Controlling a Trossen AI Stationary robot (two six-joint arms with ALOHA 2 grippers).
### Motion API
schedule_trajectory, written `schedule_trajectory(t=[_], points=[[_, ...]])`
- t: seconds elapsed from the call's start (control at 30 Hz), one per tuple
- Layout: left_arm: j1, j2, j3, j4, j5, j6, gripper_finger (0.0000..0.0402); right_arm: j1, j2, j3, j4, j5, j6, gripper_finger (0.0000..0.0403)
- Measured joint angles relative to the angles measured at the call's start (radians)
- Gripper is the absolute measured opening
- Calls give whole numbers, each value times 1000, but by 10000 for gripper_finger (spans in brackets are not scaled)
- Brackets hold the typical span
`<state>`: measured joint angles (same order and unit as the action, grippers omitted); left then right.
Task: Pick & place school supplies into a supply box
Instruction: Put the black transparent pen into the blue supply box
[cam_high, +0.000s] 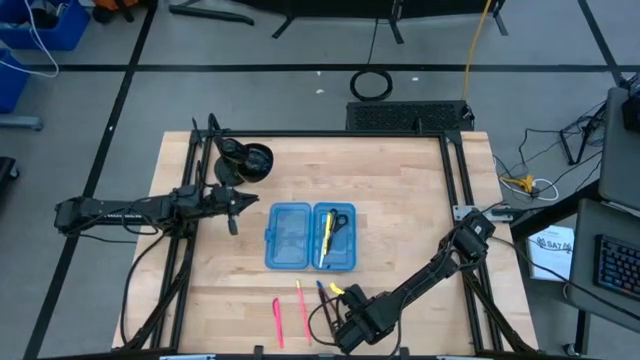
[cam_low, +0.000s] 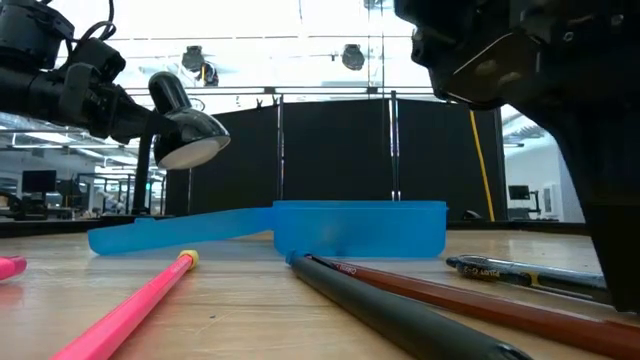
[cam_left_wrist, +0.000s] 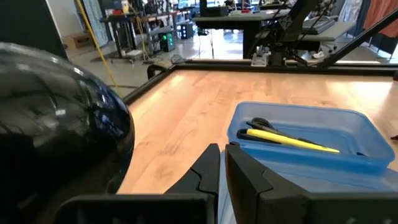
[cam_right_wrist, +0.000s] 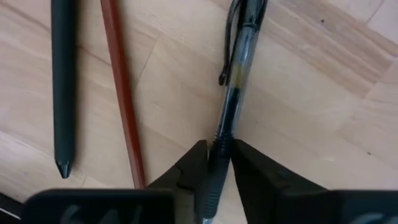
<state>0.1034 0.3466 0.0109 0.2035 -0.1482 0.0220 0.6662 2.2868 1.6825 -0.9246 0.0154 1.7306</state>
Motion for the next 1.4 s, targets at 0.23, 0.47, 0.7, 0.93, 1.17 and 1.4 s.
schedule_trajectory(t=[0.23, 0.47, 0.7, 0.93, 1.17, 1.4], points=[[-1, 0, 0, -40, 48, -13, 31, 2, -11, -76, 73, 1, -12, 24], [-1, 0, 0, -68, 53, -47, 31, 9, -58, -71, 90, 58, -25, 22], [-1, 0, 0, -69, 53, -54, 31, 49, -201, -79, 106, 205, -2, 22], [-1, 0, 0, -71, 53, -47, 31, 40, -314, -76, 102, 424, -64, 22], [-1, 0, 0, -65, 53, -51, 31, -104, -416, -72, 96, 561, -205, 22], [-1, 0, 0, -60, 53, -60, 31, -308, -456, -72, 127, 479, -464, 22]])
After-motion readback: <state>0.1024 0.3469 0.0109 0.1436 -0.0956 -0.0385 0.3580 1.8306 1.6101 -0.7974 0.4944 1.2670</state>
